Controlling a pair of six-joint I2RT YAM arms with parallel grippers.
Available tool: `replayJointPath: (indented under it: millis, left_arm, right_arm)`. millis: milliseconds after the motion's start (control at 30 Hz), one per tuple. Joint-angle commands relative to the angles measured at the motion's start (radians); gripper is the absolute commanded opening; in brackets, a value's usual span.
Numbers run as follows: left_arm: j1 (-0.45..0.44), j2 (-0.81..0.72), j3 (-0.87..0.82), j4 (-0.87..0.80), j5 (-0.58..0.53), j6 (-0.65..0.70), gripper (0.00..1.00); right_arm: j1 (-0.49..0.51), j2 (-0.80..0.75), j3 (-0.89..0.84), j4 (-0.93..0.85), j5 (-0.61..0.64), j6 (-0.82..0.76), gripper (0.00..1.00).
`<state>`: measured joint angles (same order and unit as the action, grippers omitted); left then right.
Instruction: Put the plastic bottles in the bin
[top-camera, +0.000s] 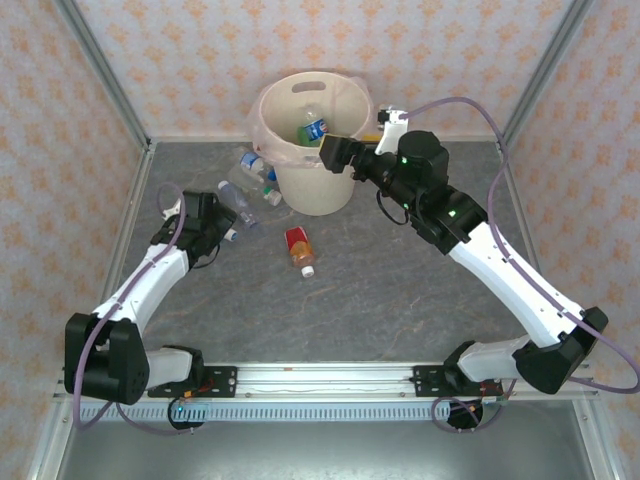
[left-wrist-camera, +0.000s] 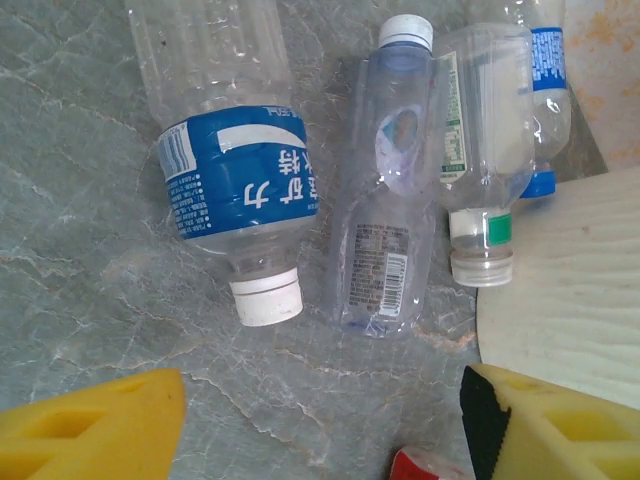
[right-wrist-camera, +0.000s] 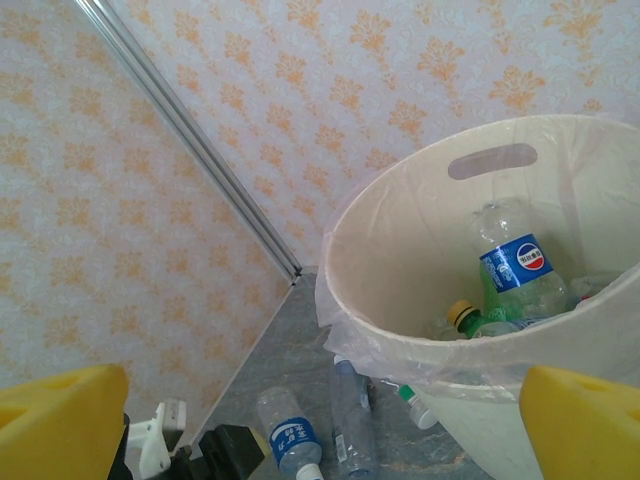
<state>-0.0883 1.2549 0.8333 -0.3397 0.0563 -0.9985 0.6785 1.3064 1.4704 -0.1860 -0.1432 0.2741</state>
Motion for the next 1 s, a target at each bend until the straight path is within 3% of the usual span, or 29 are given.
replayJointPath:
  millis: [0, 967]
  left_arm:
    - [0.023, 0.022, -0.02, 0.106, 0.032, -0.034, 0.71]
    - [0.03, 0.333, -0.012, 0.265, 0.071, -0.046, 0.65]
  right_arm:
    - [0.009, 0.004, 0.039, 0.013, -0.014, 0.007, 1.0]
    - [0.013, -0.028, 0.037, -0.025, 0.032, 0.002, 1.0]
